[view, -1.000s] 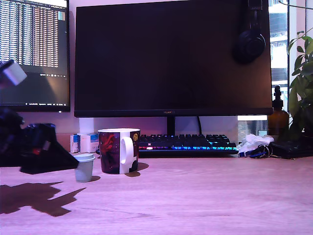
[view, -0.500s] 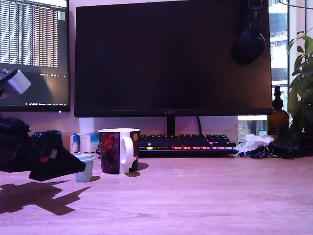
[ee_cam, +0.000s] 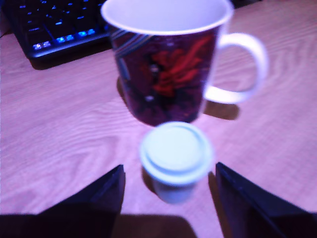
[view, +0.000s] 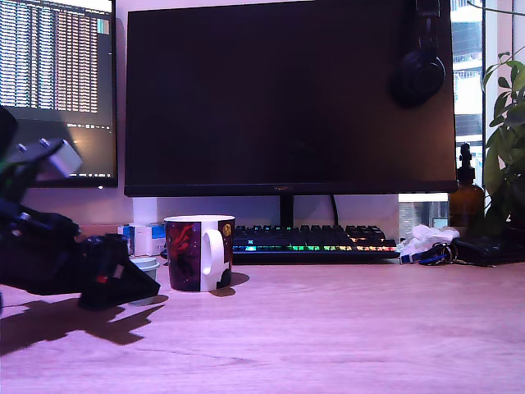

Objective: Pick up the coffee capsules on the table and drop them inside the coffee cup

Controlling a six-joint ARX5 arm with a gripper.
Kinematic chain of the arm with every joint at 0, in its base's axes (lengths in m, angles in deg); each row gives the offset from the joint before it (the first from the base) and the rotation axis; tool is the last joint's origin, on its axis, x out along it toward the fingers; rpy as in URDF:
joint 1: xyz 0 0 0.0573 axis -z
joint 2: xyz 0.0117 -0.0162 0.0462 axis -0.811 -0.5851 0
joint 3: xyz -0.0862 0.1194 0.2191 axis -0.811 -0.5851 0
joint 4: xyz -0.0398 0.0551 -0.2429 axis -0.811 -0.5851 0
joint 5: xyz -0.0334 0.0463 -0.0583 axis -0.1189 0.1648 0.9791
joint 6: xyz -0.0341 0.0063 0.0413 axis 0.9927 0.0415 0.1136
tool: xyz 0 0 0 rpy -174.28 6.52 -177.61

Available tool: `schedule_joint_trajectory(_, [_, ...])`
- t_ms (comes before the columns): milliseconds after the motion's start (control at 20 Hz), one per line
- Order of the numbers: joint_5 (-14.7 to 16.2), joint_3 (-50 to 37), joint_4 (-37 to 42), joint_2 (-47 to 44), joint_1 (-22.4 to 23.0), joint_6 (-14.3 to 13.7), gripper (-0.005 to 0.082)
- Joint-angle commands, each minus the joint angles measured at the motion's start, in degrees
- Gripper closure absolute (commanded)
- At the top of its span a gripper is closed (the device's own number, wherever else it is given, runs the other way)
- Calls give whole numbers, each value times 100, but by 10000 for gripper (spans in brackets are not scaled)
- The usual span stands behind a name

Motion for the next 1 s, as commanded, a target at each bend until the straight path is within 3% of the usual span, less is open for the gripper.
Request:
schedule_joint_trajectory(0, [79, 26, 122, -151, -31, -26, 233])
schedule_joint_trajectory(200, [240, 39, 179, -181, -31, -24, 233])
schedule_joint_trajectory(950, [243, 44, 181, -181, -31, -24, 239])
